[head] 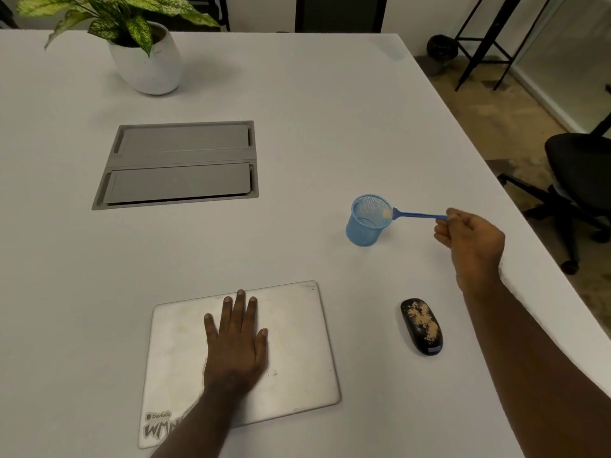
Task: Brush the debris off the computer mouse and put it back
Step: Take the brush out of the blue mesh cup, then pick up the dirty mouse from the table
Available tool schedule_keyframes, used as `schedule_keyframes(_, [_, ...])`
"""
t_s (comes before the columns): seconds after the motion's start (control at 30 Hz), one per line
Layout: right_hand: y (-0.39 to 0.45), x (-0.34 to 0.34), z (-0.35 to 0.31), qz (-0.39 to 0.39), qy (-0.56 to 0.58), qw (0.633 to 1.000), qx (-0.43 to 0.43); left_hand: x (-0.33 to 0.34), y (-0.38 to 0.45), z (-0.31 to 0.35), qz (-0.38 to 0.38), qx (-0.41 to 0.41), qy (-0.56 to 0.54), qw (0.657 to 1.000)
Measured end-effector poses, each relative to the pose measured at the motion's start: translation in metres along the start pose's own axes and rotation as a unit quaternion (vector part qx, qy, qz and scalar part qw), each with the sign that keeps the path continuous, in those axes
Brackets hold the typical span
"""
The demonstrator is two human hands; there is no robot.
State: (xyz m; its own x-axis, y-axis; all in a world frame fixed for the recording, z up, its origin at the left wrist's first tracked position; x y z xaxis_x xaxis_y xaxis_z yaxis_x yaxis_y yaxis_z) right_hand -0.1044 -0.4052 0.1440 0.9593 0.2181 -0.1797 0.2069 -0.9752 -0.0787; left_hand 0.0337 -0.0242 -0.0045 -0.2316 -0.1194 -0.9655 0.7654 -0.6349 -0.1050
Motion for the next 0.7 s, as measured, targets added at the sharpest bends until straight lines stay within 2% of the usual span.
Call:
schedule_keyframes(0.1, [-0.013, -0.03, 0.023, -0.015, 0.119, 0.985, 0.122, -0.004, -0.001, 0.003, -0.001, 0.003, 0.005, 1.0])
schedule_keyframes(0.2, [-0.031, -0.053, 0.046, -0.061, 0.231, 0.948, 0.209, -0.008, -0.002, 0.005, -0.007, -0.003, 0.003, 1.0])
schedule_keyframes(0.37, [-0.06, -0.09, 0.085, -0.069, 0.298, 0.905, 0.295, -0.015, 0.0, 0.009, -0.038, -0.019, 0.0, 0.999])
schedule_keyframes(0.47, [-0.07, -0.108, 0.104, -0.077, 0.289, 0.901, 0.315, -0.026, 0.002, 0.016, -0.028, -0.034, -0.029, 0.999])
schedule_keyframes(0.57, [-0.074, -0.119, 0.119, -0.088, 0.211, 0.921, 0.317, -0.034, 0.008, 0.04, 0.001, -0.014, -0.072, 0.997])
schedule_keyframes(0.7, [-0.076, -0.122, 0.133, -0.08, 0.096, 0.946, 0.297, -0.037, 0.014, 0.109, 0.044, 0.051, -0.213, 0.975])
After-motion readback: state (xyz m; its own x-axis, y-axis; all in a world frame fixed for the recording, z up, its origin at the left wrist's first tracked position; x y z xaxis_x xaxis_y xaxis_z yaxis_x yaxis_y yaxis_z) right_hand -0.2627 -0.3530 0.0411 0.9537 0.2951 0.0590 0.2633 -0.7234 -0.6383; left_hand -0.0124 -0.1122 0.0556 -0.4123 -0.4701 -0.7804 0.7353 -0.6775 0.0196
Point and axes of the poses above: each hand's wrist, its own y-axis towards the middle knuckle, its own x-axis out of the palm, z = x × y, the point moved 4 cm from there along y, towards the middle knuckle
